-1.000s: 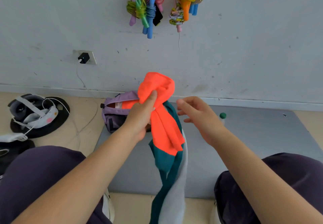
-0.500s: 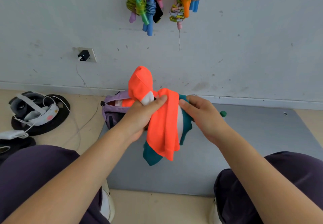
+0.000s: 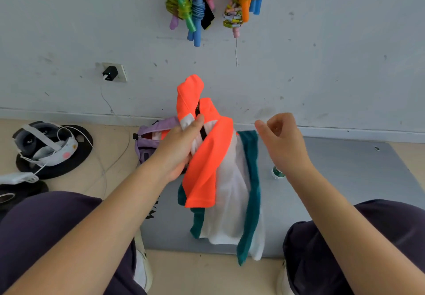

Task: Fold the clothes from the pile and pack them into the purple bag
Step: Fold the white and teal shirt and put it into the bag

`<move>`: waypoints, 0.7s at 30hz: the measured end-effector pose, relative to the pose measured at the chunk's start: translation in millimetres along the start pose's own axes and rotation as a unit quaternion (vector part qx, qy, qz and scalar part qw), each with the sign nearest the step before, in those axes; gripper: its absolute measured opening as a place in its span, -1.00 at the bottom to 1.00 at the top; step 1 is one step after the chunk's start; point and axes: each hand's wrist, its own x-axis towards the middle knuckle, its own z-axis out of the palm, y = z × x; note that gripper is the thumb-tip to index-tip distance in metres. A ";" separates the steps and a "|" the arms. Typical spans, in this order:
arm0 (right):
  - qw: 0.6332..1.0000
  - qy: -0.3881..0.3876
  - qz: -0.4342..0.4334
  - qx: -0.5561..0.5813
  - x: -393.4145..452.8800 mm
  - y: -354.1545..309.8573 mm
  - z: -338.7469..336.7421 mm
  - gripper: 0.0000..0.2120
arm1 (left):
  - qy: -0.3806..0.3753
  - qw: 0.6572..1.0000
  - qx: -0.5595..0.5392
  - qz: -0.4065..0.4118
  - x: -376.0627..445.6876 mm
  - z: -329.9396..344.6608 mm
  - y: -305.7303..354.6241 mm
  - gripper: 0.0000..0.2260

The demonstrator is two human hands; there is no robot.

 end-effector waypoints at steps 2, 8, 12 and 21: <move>0.997 -0.067 -0.021 0.018 -6.4 -4.4 3.8 -0.67 | -0.027 0.999 0.021 -0.017 -3.4 4.5 -5.0 -0.60; 0.962 -0.239 0.050 0.126 -21.7 -2.2 15.8 -0.65 | -0.082 0.994 0.074 0.013 -9.7 13.2 -8.2 -0.67; 0.956 -0.223 0.035 0.188 -13.1 0.7 3.3 -0.81 | 0.026 0.995 0.086 0.048 -3.4 1.0 -2.6 -0.75; 0.863 -0.380 0.177 0.282 -7.2 -1.7 -8.8 -0.44 | -0.021 0.990 0.035 0.137 0.3 -17.6 3.2 -0.85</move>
